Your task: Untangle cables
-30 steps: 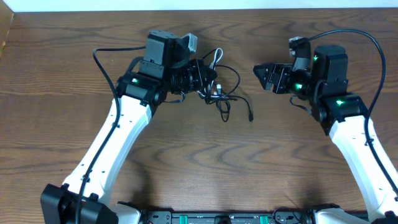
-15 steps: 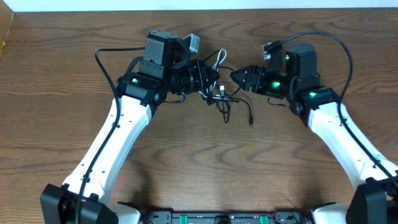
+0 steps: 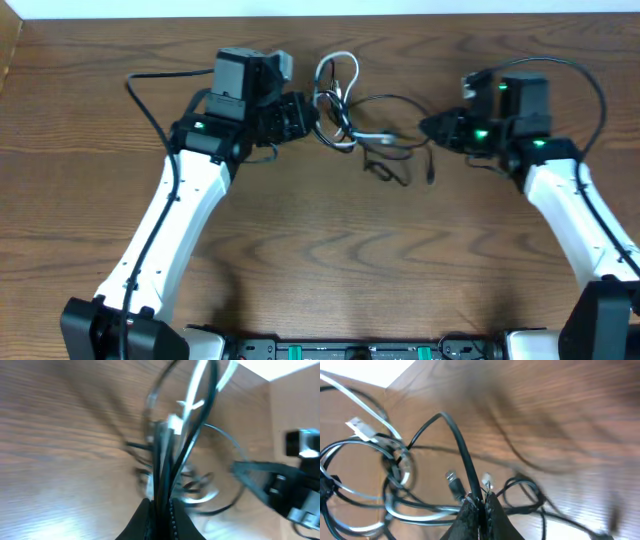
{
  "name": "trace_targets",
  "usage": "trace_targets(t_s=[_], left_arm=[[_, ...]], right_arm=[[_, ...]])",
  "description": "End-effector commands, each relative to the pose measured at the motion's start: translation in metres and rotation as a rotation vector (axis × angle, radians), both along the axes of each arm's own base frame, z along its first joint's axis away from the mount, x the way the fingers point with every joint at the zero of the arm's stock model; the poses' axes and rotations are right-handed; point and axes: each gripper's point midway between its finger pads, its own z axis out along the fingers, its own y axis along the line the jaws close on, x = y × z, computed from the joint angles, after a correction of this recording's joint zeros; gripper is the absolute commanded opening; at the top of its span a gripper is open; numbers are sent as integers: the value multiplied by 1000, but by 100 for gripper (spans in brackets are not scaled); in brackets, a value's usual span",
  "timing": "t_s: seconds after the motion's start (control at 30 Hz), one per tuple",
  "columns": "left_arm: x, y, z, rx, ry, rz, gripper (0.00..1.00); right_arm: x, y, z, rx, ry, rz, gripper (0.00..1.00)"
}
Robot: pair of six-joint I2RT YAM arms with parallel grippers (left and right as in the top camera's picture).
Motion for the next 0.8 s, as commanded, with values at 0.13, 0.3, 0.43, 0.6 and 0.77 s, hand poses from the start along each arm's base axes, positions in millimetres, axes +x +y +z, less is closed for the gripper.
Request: trace_targets(t_s=[0.13,0.3,0.43,0.6,0.77], left_arm=[[19,60,-3,124,-38,133,7],[19,85,-10,180,-27,148,8],[17,94,-13,194,-15,154,7],[16,94,-14,196,-14,151,7],[15,94,-15,196,-6,150,7]], right_arm=[[7,-54,29,-184,-149,-99,1],[-2,-95,45,-396,-175,-253,1],[-17,-124,69,-522,-194,-370,1],[-26,-130,78,-545,-205,-398,1],[-26,-110,69,-493,-186,-322,1]])
